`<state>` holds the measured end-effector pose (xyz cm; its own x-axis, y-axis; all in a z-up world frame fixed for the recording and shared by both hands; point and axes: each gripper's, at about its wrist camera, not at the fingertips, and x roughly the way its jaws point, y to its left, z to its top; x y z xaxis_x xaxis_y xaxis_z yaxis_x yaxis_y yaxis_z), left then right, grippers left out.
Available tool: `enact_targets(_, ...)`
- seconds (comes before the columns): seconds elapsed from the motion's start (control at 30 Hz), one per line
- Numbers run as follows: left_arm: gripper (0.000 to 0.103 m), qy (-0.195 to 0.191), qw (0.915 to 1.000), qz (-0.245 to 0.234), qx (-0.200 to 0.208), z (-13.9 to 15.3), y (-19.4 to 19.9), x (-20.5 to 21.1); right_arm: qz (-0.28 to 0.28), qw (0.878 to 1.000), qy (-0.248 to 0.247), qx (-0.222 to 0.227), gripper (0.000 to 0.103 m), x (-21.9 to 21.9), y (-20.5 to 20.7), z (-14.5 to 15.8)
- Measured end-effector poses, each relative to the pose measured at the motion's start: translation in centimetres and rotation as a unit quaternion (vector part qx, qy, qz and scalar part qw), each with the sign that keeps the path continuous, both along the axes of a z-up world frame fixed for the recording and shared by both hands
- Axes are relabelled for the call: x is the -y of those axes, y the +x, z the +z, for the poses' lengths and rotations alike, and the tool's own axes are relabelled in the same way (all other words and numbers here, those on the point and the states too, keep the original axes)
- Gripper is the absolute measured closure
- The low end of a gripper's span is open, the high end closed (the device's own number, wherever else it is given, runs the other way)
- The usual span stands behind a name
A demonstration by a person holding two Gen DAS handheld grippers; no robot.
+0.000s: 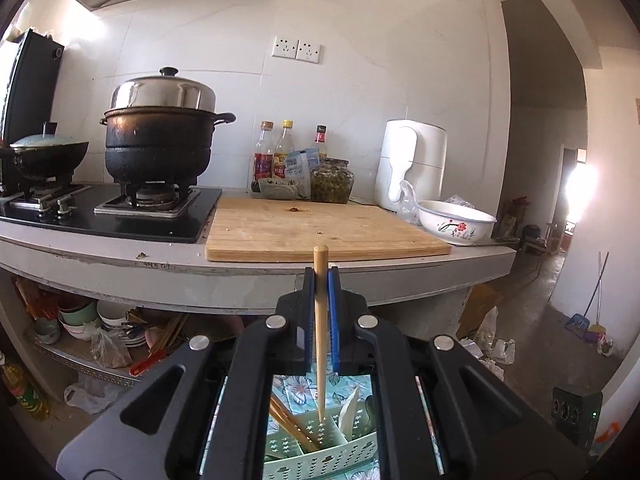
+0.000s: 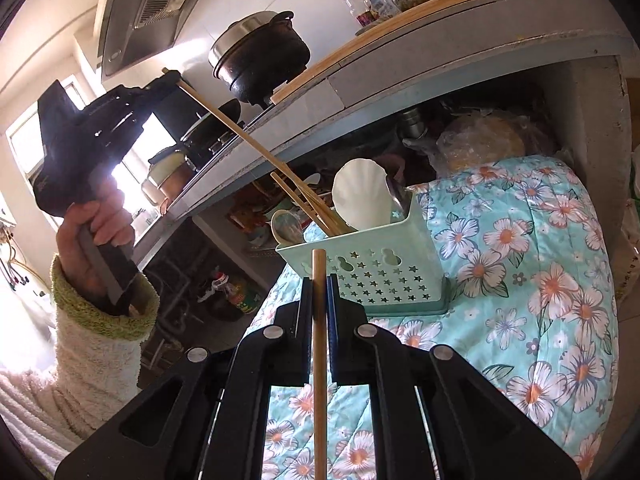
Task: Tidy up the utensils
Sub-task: 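Insert the chopstick into the green holder and open the left tool while the right tool lifts its chopstick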
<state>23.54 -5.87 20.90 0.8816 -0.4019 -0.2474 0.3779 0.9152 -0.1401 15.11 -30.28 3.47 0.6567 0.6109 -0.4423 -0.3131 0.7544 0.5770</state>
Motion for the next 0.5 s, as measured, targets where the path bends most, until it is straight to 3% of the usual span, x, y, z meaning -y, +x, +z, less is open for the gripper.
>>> enact_targets(0.5, 0.097, -0.016, 0.9968, -0.004, -0.079, -7.9, 6.0, 0.5, -0.003, 1.000, 0.004, -0.027, 0.096, 0.2, 1.4, -1.7)
